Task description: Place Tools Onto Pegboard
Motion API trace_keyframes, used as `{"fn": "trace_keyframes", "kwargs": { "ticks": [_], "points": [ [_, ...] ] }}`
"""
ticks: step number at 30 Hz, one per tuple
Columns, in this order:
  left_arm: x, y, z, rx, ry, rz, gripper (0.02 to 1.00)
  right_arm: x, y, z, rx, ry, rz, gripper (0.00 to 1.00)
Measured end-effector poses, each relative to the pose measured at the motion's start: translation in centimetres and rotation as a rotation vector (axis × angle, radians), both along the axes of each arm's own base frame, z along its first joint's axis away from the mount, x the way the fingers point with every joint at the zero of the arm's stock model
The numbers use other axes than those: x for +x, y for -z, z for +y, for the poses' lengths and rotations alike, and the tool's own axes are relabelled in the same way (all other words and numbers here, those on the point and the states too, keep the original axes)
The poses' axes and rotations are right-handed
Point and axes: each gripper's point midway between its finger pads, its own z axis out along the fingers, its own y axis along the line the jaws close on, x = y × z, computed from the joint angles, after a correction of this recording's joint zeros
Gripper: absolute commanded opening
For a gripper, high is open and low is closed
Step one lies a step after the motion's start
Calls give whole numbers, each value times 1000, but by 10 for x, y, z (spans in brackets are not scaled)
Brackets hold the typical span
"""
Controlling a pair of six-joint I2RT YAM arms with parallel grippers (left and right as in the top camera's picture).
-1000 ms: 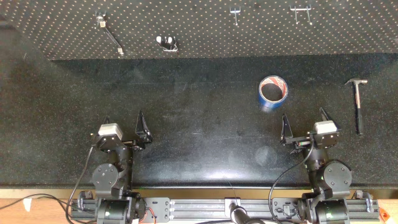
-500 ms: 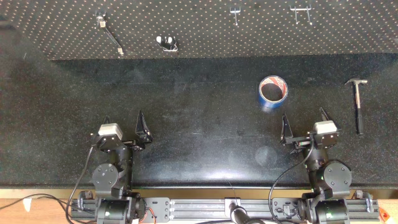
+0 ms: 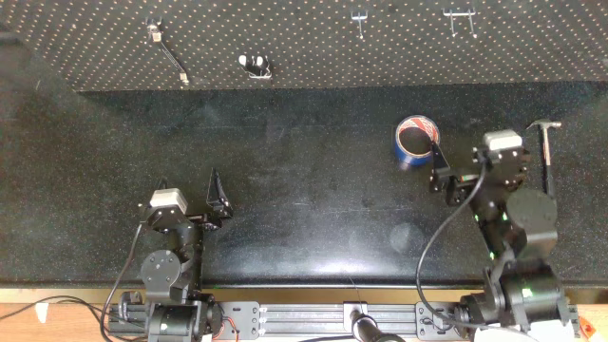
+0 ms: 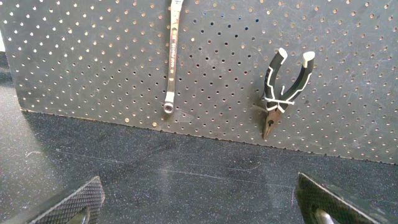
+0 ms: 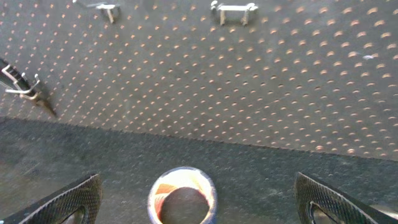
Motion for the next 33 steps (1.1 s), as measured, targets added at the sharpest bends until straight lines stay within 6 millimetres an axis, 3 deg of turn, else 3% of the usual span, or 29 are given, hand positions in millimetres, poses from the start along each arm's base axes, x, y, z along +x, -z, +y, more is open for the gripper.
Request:
{"fn": "trace_keyframes", "kwargs": {
  "ticks": [2,8,9,19,26,33],
  "points": [
    [0,0,0,0,0,-1,996,13,3,14,8,-38,59,998],
    [0,0,0,0,0,0,996,31,59,62,-5,-161,370,998],
    [0,0,0,0,0,-1,996,36,60,65,0,-160,397,998],
    [0,-1,0,0,0,-3,996,66,103,83,59,-55,791,998],
    [0,-1,0,0,0,-3,996,66,140,88,106,31,942,998],
    [0,-1,0,0,0,-3,996,59,176,80,38,80,1041,996]
  ]
}}
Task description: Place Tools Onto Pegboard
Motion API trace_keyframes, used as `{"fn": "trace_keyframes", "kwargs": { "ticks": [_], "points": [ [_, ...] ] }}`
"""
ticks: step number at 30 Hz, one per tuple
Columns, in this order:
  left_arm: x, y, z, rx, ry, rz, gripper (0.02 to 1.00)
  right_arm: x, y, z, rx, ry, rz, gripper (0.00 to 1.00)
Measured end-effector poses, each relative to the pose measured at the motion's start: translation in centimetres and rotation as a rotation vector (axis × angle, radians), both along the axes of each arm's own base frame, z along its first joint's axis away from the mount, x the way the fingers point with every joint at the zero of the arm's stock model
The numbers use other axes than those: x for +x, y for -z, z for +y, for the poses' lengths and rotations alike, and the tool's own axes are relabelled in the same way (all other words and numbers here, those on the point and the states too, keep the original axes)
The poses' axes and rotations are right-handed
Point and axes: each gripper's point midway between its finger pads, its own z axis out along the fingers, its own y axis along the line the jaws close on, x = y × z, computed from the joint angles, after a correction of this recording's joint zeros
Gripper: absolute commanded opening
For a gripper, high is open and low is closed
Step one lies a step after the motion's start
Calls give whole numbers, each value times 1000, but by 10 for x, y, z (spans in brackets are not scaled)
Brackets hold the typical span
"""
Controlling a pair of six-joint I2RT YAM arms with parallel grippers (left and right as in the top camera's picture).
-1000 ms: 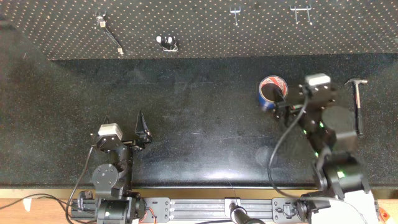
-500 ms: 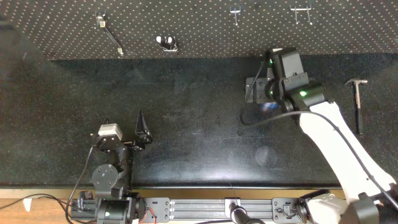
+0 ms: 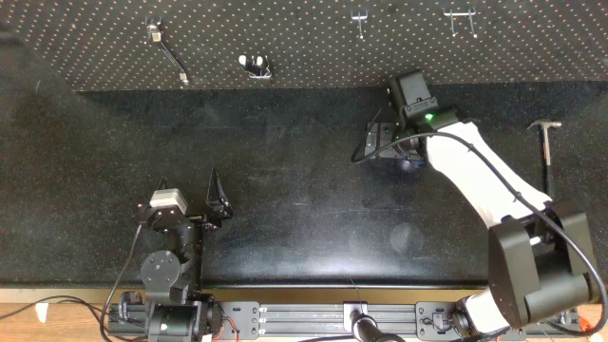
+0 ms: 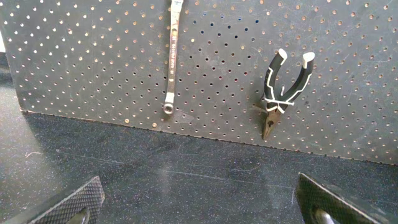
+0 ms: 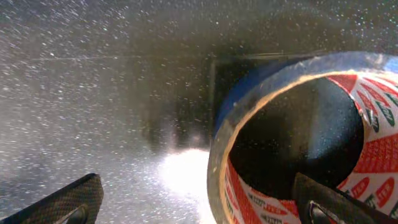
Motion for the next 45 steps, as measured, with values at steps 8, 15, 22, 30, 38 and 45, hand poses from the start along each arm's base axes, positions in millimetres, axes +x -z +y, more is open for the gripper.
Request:
{"fn": "trace_keyframes", "kwargs": {
  "ticks": [8,15,22,30,38,45],
  "points": [
    [0,0,0,0,0,0,996,1,1,-5,-105,-162,-38,80],
    [0,0,0,0,0,0,996,-6,3,-16,-174,-203,-10,75],
    [0,0,0,0,0,0,996,43,-170,58,67,-240,-685,75],
    [0,0,0,0,0,0,998,52,-252,85,109,-93,-1006,75],
    [0,0,0,0,0,0,996,103,-204,99,42,-5,-1041,75],
    [0,0,0,0,0,0,996,113,-192,98,5,19,-1053,75]
  ]
}}
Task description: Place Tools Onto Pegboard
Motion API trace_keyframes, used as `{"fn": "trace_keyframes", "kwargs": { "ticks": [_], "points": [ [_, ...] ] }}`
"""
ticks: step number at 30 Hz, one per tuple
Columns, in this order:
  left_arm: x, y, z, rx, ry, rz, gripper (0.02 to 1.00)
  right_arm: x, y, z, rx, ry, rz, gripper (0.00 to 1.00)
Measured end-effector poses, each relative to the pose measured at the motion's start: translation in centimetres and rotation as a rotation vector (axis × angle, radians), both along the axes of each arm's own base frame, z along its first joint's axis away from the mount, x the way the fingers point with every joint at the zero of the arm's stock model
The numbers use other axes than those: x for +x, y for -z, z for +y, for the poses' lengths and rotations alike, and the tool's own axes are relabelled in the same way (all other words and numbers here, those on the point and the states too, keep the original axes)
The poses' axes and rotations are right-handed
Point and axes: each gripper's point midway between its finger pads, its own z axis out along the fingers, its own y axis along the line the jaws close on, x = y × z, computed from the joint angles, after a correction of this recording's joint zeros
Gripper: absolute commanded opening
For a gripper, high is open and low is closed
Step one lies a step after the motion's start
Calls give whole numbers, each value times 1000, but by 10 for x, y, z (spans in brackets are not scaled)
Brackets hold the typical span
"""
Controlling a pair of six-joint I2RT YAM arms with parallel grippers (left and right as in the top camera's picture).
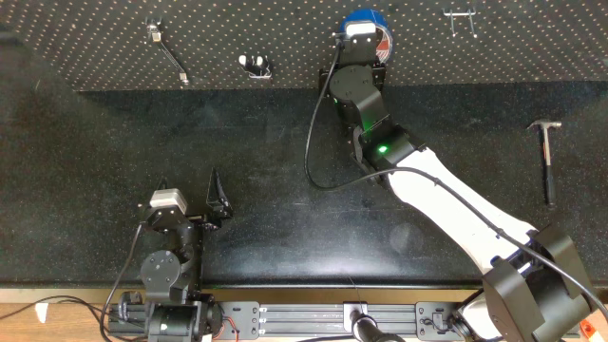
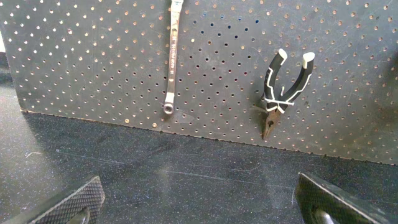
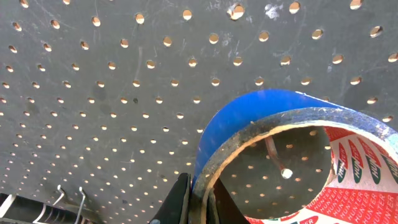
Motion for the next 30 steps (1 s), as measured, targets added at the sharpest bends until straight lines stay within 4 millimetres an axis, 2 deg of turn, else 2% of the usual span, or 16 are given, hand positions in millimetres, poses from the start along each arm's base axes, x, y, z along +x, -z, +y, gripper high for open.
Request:
{"fn": "trace_keyframes", "kwargs": {
  "ticks": [6,9,10,11,13,16,21,24,25,28,29,30],
  "points": [
    [0,0,0,0,0,0,996,3,-8,0,-41,-4,-44,77],
    [0,0,0,0,0,0,996,7,-3,3,-53,-7,-52,134],
    [0,0,0,0,0,0,996,8,0,3,-59,-8,-47,229],
    [0,0,0,0,0,0,996,8,1,3,-64,-9,-45,268],
    [0,0,0,0,0,0,996,8,2,4,-69,-10,-45,428],
    [0,0,0,0,0,0,996,9,2,3,-73,-8,-48,954],
    [0,0,0,0,0,0,996,7,8,2,-88,-10,-23,969],
    [0,0,0,0,0,0,996,-2,26,-3,-146,-18,65,972],
    [0,0,0,0,0,0,996,-8,29,-6,-164,-30,98,972],
    [0,0,0,0,0,0,996,-34,19,-19,-203,-54,172,974],
    [0,0,0,0,0,0,996,-45,14,-24,-212,-68,196,974],
    [0,0,0,0,0,0,996,-60,16,-31,-238,-83,250,974]
  ]
}}
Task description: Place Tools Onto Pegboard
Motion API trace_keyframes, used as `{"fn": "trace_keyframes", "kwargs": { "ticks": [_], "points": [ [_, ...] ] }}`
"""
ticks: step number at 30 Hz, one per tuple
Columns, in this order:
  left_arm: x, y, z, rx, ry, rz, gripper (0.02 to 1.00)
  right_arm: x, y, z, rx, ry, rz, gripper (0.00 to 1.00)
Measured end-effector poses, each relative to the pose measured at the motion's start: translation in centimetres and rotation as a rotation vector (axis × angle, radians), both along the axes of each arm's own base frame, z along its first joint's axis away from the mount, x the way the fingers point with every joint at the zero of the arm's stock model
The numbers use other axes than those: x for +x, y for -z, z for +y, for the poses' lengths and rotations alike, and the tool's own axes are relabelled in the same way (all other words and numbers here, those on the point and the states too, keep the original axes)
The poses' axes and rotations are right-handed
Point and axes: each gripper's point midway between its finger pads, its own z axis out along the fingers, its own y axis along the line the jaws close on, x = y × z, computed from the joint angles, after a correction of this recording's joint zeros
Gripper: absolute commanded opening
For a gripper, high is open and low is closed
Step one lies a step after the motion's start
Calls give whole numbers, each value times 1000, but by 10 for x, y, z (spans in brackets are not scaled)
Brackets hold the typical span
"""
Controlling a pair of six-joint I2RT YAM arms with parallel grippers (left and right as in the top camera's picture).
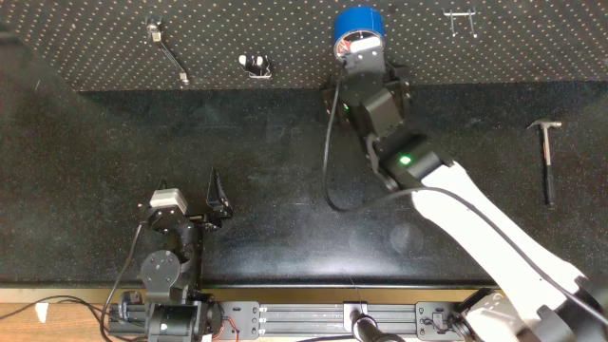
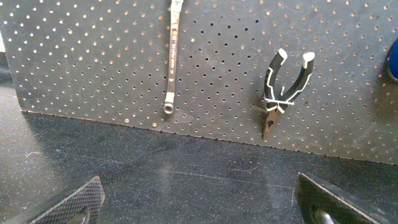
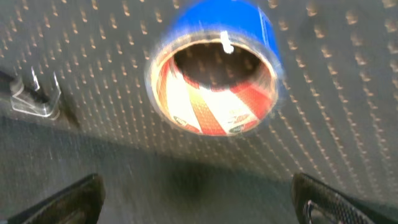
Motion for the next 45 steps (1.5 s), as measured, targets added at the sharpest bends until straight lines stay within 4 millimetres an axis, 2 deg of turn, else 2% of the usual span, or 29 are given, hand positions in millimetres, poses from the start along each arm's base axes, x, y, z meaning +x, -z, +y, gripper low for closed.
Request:
{"fn": "trace_keyframes", "kwargs": {
  "ticks": [2,4,6,7,9,11,12,14,16,18,19,23,28,33,45],
  "points": [
    [0,0,0,0,0,0,996,-25,2,-12,-37,-22,83,974],
    [0,0,0,0,0,0,996,-56,26,-38,-114,-7,242,976],
    [0,0,0,0,0,0,996,-79,47,-80,-162,77,397,976],
    [0,0,0,0,0,0,996,-87,56,-108,-172,149,473,976],
    [0,0,0,0,0,0,996,-97,69,-160,-155,285,579,978],
    [0,0,0,0,0,0,996,-104,81,-196,-134,334,641,980],
    [0,0,0,0,0,0,996,-115,95,-226,-118,378,701,980],
    [0,0,0,0,0,0,996,-132,111,-258,-100,387,768,980],
    [0,0,0,0,0,0,993,-143,117,-281,-86,403,794,980],
    [0,0,0,0,0,0,996,-145,122,-302,-87,403,798,980],
    [0,0,0,0,0,0,996,-146,131,-317,-71,420,818,980],
    [0,0,0,0,0,0,996,-142,163,-340,19,387,846,980],
    [0,0,0,0,0,0,996,-130,181,-355,-7,300,816,980],
    [0,0,0,0,0,0,998,-131,197,-365,-29,257,835,980],
    [0,0,0,0,0,0,996,-132,205,-366,-37,228,851,980]
  ]
}}
